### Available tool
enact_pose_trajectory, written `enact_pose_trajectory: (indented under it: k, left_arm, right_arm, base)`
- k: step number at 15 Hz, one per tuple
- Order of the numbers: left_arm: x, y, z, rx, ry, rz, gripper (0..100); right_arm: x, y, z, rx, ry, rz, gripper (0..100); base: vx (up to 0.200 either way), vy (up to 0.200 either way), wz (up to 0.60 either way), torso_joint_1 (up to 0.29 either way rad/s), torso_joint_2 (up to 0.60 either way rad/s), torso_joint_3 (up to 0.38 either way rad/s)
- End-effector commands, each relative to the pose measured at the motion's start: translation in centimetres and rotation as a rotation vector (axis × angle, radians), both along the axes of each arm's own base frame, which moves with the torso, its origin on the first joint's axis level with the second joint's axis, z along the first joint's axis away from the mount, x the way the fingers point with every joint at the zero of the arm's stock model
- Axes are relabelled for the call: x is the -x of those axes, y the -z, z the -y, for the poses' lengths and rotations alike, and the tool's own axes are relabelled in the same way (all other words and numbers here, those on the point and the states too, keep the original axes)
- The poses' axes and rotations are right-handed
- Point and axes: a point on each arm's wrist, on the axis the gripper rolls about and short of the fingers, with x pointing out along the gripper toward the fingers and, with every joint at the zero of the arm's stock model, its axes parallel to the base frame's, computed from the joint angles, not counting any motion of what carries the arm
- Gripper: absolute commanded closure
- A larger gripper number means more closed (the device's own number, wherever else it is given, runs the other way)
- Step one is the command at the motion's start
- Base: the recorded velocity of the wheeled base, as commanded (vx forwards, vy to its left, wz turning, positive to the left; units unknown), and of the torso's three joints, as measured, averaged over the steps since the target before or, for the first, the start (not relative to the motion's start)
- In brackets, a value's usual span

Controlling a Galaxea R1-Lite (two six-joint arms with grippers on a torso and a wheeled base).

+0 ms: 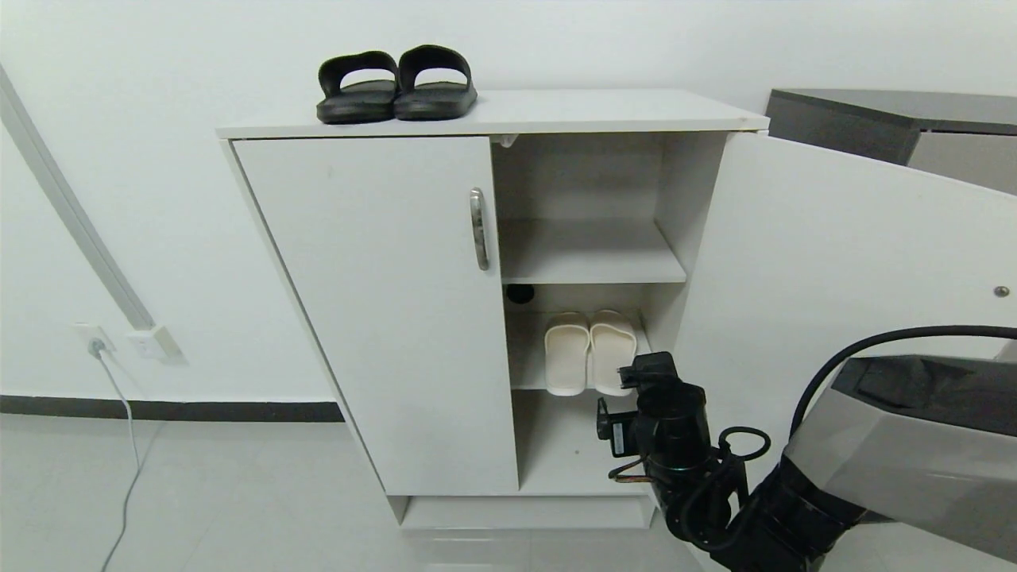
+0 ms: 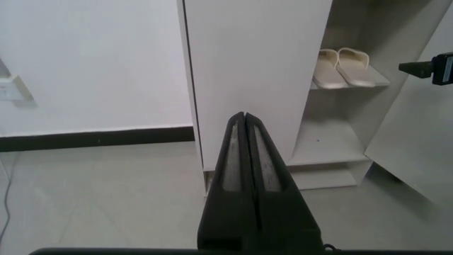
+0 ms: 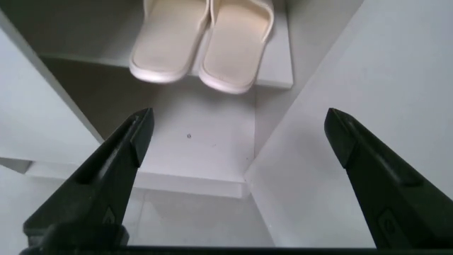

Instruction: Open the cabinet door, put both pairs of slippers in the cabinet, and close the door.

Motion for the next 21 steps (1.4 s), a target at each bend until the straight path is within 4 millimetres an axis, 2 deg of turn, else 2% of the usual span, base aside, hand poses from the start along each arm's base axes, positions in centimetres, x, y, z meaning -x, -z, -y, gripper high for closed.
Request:
enact_pose_trajectory:
  k: [1, 9, 21]
  left_arm:
    - [-0.01, 0.0, 0.0, -0.003, 0.0, -0.001, 100]
    - [-0.01, 0.0, 0.0, 0.0, 0.0, -0.002, 100]
    - [-0.01, 0.0, 0.0, 0.0, 0.0, -0.002, 100]
  right_arm:
    - [0.09, 0.04, -0.08, -0.001, -0.003, 0.004, 0]
    - [0.16, -0.61, 0.07, -0.013, 0.0, 0.016, 0]
    - [0.19, -0.75, 0.01, -0.019, -0.003, 0.024, 0]
  base:
    - [0.0, 0.0, 0.0, 0.002, 0.01, 0.198]
    - [0.0, 0.0, 0.0, 0.003, 0.0, 0.04]
    - [0.0, 0.2, 0.0, 0.002, 0.0, 0.001]
